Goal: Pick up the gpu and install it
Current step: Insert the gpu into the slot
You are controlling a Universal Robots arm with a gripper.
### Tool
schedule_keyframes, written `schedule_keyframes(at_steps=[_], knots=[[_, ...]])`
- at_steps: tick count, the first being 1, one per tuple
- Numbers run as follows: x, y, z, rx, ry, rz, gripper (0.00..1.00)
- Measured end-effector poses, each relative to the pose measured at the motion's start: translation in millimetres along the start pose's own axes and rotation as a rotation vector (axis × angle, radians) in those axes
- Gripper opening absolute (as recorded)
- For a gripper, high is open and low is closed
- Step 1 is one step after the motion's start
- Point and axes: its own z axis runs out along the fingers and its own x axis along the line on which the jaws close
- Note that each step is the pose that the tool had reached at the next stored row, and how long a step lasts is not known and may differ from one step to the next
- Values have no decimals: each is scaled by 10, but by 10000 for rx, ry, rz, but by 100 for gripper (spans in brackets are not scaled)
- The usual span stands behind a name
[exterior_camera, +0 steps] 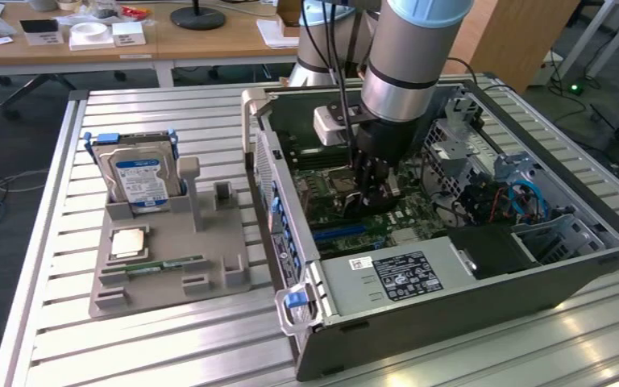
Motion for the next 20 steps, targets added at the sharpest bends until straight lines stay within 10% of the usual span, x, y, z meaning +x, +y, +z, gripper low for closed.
schedule_keyframes(at_steps=[20], knots=[[8, 54, 70, 0, -1, 0, 26]])
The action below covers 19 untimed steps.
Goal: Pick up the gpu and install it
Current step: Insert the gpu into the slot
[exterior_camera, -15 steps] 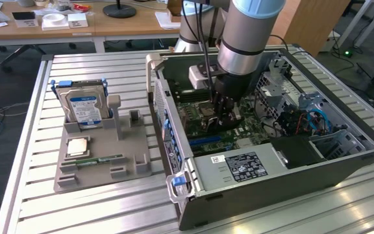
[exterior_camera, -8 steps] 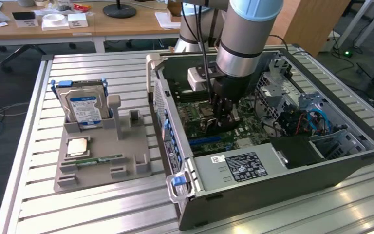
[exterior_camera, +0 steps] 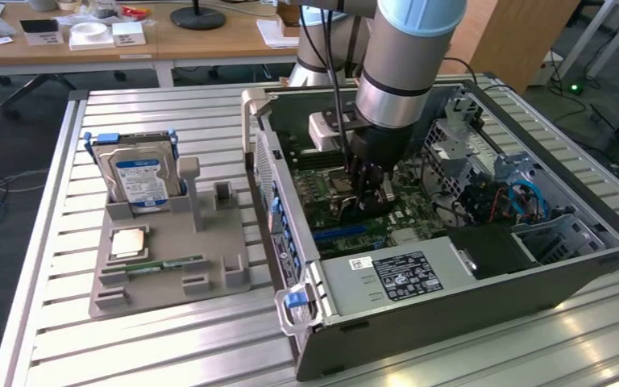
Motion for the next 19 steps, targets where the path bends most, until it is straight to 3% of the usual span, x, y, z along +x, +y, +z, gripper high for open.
schedule_keyframes(at_steps=[19], knots=[[-4, 54, 51, 0, 0, 1, 26]])
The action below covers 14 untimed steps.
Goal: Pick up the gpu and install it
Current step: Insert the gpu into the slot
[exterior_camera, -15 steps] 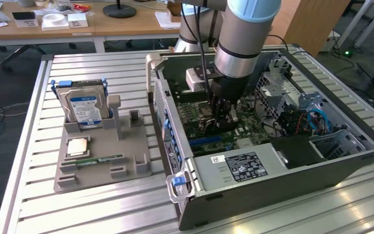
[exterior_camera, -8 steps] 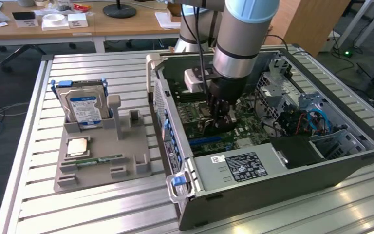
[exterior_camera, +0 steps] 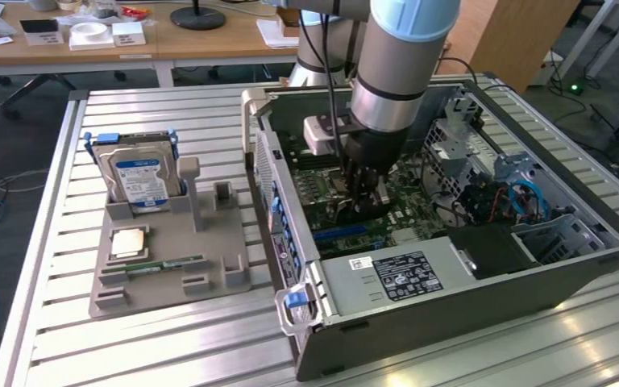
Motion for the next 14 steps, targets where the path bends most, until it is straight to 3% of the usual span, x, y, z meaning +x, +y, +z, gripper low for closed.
schedule_keyframes(at_steps=[14], knots=[[1, 13, 36, 1, 0, 1, 26]])
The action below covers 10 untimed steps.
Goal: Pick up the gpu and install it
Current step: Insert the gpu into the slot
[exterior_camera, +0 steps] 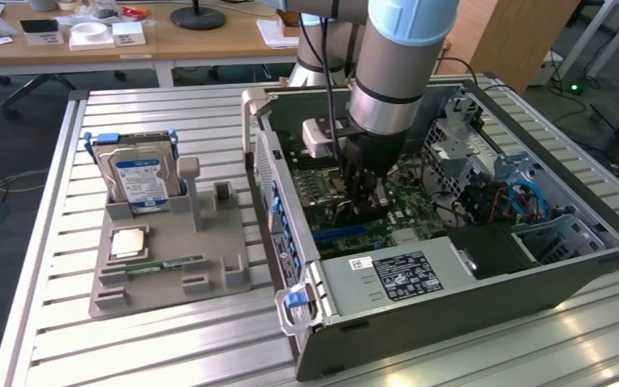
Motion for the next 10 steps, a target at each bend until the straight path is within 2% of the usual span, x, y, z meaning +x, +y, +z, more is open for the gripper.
schedule_keyframes(at_steps=[10], knots=[[1, 3, 26, -1, 1, -1, 26]])
